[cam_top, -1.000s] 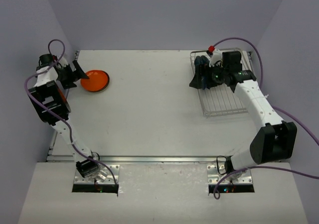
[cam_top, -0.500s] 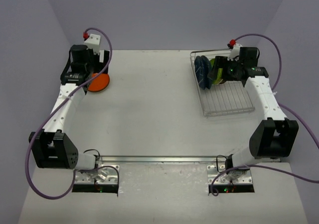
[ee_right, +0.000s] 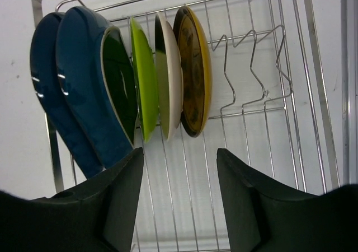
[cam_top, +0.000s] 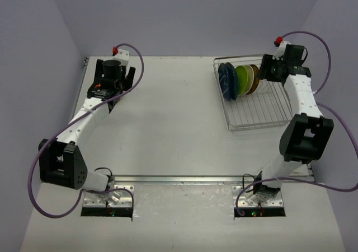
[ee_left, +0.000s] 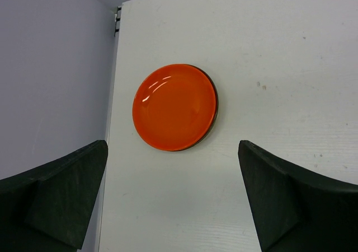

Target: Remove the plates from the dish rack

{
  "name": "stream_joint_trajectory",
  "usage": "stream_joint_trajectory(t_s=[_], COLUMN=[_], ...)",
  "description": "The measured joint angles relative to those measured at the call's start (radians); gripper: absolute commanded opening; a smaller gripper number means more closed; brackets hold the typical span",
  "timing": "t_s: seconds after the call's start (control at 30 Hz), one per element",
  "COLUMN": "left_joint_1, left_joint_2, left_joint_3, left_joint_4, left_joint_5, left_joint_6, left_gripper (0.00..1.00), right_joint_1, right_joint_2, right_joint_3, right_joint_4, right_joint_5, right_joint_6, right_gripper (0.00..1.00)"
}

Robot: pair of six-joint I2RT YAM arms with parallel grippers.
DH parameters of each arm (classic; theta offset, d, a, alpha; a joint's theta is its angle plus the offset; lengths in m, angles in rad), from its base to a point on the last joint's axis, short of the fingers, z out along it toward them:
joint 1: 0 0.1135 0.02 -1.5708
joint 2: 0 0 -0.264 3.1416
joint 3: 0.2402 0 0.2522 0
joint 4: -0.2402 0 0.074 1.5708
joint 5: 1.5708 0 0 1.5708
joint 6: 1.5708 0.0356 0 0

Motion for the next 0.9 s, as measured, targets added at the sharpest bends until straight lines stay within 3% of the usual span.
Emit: stream_joint_trajectory(t_s=[0.4, 0.77, 0.9], left_joint_1=[-0.013, -0.013, -0.013], left_joint_2=[0.009, 0.008, 0.008], left_joint_3=[0.044, 0.058, 0.058], left_joint_4=[-0.022, -0.044, -0.054], left_joint_5=[-0.012, 0.004, 0.023], left_joint_6=[0.000, -0.017, -0.026], left_gripper=[1.00, 1.00, 1.00], right_joint_1=[0.001, 0.045, 0.058], right_joint_2=[0.249, 0.323, 0.323], right_joint_3=[0.158, 0.189, 0.189], right_joint_4=[0.015, 0.029, 0.034], right_joint_5=[0.033, 0.099, 0.139], right_joint_6=[-0.042, -0.143, -0.169], right_gripper=[0.42, 0.02, 0.00])
